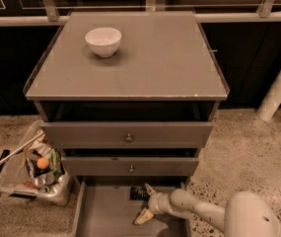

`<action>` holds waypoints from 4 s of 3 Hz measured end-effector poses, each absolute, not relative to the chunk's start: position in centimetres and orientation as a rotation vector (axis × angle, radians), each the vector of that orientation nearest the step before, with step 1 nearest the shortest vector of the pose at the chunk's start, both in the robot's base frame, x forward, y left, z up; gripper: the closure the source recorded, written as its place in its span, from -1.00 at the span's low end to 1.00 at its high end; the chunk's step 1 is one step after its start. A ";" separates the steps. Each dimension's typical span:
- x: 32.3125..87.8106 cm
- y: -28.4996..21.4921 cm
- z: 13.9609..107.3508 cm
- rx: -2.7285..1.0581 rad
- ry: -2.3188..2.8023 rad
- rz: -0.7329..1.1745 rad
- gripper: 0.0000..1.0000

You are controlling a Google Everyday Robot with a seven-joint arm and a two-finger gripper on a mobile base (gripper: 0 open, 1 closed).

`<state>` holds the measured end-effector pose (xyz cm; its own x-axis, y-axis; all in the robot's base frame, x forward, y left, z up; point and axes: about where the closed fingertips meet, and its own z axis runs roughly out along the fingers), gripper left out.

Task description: Pick rxbar chocolate from bottom drawer and place on counter

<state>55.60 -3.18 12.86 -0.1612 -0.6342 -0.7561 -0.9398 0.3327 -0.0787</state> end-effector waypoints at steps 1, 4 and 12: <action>58.6 -3.5 12.1 -1.405 1.894 0.505 -1.00; 60.8 -4.1 10.7 -1.388 1.913 0.456 -1.00; 59.9 -5.8 13.3 -1.362 1.932 0.407 1.00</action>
Offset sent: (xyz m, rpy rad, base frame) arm 0.0460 -0.0131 -0.0235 -0.0587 0.0017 -0.0214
